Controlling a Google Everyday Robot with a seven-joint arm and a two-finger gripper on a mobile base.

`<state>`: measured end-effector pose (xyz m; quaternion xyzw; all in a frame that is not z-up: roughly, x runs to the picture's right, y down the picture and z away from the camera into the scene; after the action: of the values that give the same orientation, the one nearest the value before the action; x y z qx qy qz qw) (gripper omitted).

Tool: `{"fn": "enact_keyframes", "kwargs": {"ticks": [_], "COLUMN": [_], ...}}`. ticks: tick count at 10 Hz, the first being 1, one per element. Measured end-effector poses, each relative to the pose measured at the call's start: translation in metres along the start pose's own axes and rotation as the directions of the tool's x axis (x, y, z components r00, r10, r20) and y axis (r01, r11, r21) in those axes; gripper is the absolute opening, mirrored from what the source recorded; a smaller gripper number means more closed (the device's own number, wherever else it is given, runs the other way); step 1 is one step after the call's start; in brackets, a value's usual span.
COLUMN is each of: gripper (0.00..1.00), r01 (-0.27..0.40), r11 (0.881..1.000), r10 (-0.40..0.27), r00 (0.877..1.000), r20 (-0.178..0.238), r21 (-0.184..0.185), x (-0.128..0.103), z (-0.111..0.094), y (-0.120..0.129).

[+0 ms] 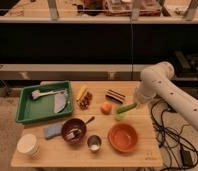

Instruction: Place pepper in plastic cup

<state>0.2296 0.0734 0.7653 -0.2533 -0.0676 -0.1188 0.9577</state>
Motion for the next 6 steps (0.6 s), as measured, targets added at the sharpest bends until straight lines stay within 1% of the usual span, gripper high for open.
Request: {"fn": "enact_keyframes", "kwargs": {"ticks": [3, 4, 5, 6], "gripper": [0.14, 0.16, 0.26, 0.35], "r01": [-0.028, -0.037, -0.046, -0.050], "r11": [1.000, 0.999, 0.999, 0.999], "r10": [0.028, 0.037, 0.046, 0.049], "r00": [1.000, 0.999, 0.999, 0.999], "r20": [-0.003, -0.006, -0.013, -0.021], "r21": [-0.010, -0.012, -0.018, -0.021], "x": [0.007, 0.009, 0.011, 0.011], "z": [0.010, 0.013, 0.016, 0.018], "y": [-0.006, -0.008, -0.009, -0.009]}}
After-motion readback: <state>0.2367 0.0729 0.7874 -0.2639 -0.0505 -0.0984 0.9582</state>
